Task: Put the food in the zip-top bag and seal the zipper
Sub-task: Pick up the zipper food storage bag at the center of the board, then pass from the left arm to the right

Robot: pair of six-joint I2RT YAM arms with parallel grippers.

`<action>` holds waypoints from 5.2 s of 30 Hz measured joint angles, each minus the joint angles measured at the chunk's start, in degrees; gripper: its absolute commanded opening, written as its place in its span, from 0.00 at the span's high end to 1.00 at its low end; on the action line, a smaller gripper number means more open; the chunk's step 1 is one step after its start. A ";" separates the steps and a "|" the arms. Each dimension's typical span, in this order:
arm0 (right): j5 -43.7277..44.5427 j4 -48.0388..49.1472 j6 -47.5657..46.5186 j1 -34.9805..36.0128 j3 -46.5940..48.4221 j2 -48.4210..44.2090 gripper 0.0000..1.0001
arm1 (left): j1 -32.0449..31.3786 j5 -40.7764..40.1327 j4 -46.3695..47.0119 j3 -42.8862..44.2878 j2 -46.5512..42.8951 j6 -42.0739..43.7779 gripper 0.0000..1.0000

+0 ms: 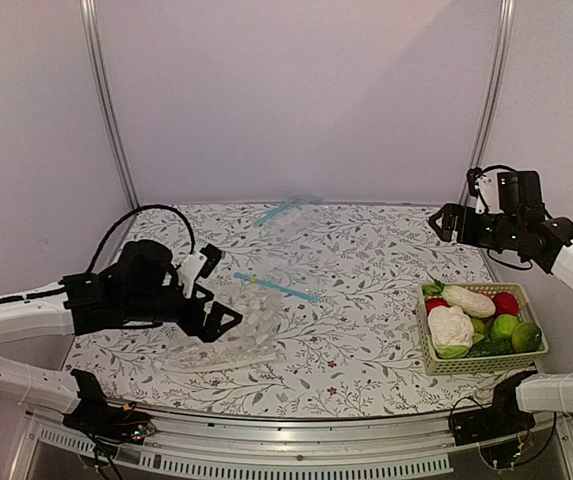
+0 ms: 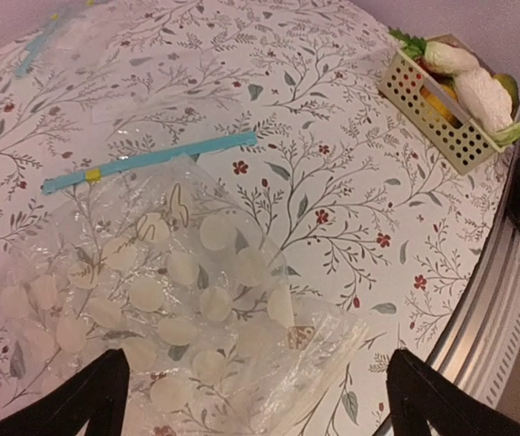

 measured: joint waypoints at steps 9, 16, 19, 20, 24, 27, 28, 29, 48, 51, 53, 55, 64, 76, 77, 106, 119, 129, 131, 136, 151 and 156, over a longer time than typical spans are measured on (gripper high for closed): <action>-0.22 1.68 1.29 0.00 0.00 0.02 0.01 | -15.30 -13.73 1.25 -0.46 12.46 3.56 0.01; -0.20 1.75 1.33 0.00 0.00 0.09 0.01 | -21.33 -19.43 2.08 -0.04 20.52 5.16 0.01; -0.22 1.97 1.33 0.00 0.00 0.11 0.01 | -22.43 -21.97 2.03 -0.04 22.40 5.05 0.03; -0.22 2.12 1.33 0.00 0.00 0.11 0.01 | -22.47 -23.26 2.05 -0.04 22.67 4.92 0.05; -0.42 2.89 1.33 0.00 0.00 0.13 0.01 | -22.47 -28.50 2.08 0.00 22.77 4.26 0.23; -0.44 3.28 1.33 0.00 0.00 0.13 0.01 | -22.56 -31.21 2.05 0.00 22.77 4.20 0.34; -0.44 3.39 1.33 0.00 0.00 0.15 0.01 | -22.56 -31.89 2.01 0.00 22.77 4.50 0.36; -0.42 3.43 1.33 0.00 0.00 0.20 0.01 | -22.56 -32.39 2.01 0.00 22.77 4.44 0.38; -0.61 2.93 2.12 0.00 0.68 0.35 0.01 | -22.47 -35.17 0.15 1.86 23.34 5.01 0.60; -0.68 2.93 2.36 0.00 1.07 0.07 0.01 | -21.94 -34.91 -0.31 1.86 23.63 4.33 0.53; -0.83 2.82 2.49 0.00 1.07 -0.33 0.01 | -21.46 -34.16 -0.44 1.86 23.69 3.93 0.49; -1.03 2.78 2.58 0.00 1.09 -0.70 0.01 | -20.70 -33.16 -0.31 1.86 23.69 3.63 0.47; -1.38 2.54 2.62 0.00 1.07 -1.31 0.01 | -17.70 -32.04 0.74 1.84 26.71 2.08 0.43; -1.49 2.54 2.62 0.00 1.07 -1.86 0.01 | -17.44 -34.99 0.26 2.93 30.03 0.52 0.94; -1.49 2.51 2.62 0.00 1.07 -1.86 0.01 | -17.42 -35.08 0.09 3.21 30.03 0.39 0.95; -20.13 8.79 11.04 17.25 -0.24 0.02 0.11 | -12.07 8.55 3.19 27.93 30.03 -7.48 1.00; -31.89 7.63 4.26 26.29 7.48 11.10 0.41 | -7.91 31.30 6.14 28.50 31.63 -10.60 1.00; -36.11 6.69 2.56 27.96 7.65 13.92 0.61 | -6.60 34.64 8.24 28.50 31.63 -12.46 1.00; -36.39 6.60 2.29 28.06 7.65 14.10 0.71 | -6.40 35.01 8.44 28.50 31.63 -12.74 1.00; -36.63 6.67 2.43 28.11 7.72 14.32 1.00 | -6.10 35.43 8.63 28.48 31.63 -13.38 0.69; -26.67 8.37 4.98 28.17 11.87 12.72 1.00 | -5.35 19.76 8.50 29.81 25.46 -6.51 0.27; -26.67 9.01 5.40 28.20 13.51 13.51 1.00 | -7.13 14.78 4.72 34.23 25.53 0.11 0.35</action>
